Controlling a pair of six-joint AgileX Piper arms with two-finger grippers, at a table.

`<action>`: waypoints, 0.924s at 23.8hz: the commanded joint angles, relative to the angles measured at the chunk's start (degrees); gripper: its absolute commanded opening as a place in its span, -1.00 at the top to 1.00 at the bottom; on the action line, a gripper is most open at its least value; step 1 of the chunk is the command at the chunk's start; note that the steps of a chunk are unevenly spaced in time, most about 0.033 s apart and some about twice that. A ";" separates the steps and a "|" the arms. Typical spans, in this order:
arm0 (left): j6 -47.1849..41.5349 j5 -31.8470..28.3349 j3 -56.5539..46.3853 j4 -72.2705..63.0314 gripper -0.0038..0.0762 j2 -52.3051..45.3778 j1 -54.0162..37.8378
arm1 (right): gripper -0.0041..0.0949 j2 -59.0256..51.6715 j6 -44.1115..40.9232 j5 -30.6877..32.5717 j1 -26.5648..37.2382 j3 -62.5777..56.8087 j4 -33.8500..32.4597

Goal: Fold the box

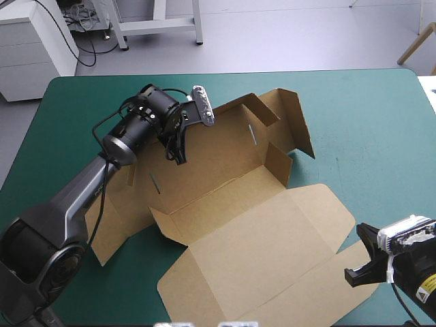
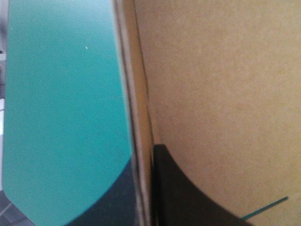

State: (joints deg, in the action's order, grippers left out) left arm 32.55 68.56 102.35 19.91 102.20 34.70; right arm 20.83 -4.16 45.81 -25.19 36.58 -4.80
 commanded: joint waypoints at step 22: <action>-11.03 -13.83 -11.77 24.87 0.93 -7.21 20.14 | 0.96 0.65 1.68 -3.85 0.35 1.23 2.17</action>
State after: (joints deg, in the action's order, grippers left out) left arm 23.86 58.21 91.62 41.62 98.69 53.31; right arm 20.83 -3.72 45.81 -25.19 36.58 -2.50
